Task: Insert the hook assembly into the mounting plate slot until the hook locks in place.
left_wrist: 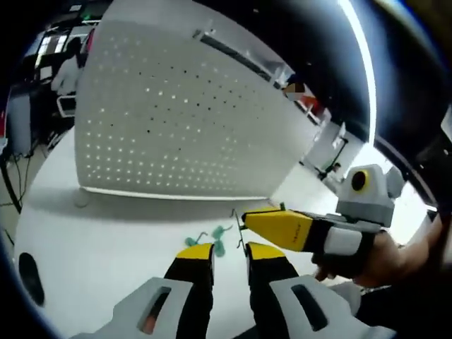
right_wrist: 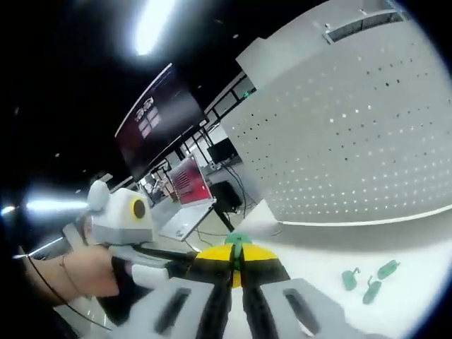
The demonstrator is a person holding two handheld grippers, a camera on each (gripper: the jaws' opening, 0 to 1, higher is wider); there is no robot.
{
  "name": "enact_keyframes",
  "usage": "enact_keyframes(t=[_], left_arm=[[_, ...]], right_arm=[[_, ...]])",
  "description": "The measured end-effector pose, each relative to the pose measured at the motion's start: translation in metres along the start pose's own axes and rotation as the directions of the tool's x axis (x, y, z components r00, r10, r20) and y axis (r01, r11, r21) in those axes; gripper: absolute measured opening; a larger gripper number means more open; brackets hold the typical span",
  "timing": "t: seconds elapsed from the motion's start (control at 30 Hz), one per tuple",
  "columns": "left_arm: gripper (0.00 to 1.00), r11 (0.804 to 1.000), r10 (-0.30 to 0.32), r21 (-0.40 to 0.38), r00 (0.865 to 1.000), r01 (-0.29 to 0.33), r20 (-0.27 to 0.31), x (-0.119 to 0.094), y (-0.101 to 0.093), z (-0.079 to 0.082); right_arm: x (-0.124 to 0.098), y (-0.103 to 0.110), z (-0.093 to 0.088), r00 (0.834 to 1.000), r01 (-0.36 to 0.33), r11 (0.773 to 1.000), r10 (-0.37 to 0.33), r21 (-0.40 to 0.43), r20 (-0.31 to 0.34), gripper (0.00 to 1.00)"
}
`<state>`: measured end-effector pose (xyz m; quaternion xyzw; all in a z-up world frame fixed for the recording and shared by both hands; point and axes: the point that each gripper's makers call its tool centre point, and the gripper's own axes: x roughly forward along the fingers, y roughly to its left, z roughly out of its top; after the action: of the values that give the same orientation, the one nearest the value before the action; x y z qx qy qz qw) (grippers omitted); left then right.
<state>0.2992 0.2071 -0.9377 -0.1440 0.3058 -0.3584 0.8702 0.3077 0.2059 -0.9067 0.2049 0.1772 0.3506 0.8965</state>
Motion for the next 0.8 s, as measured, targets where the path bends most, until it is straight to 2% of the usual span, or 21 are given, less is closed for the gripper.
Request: enact_keyframes(t=[0.43, 0.8], left_arm=[[0.05, 0.999, -0.031, 0.020, 0.999, 0.031, 0.016, 0.0001, -0.0080, 0.0033], [0.03, 0.999, -0.051, -0.013, 0.998, 0.052, 0.036, -0.0019, -0.0084, 0.0034]], right_arm=[[-0.0003, 0.0048, 0.0010, 1.000, 0.009, 0.998, -0.007, -0.061, 0.019, 0.00], [-0.0019, 0.0098, 0.0013, 1.000, 0.015, 0.991, -0.012, -0.133, 0.025, 0.00]])
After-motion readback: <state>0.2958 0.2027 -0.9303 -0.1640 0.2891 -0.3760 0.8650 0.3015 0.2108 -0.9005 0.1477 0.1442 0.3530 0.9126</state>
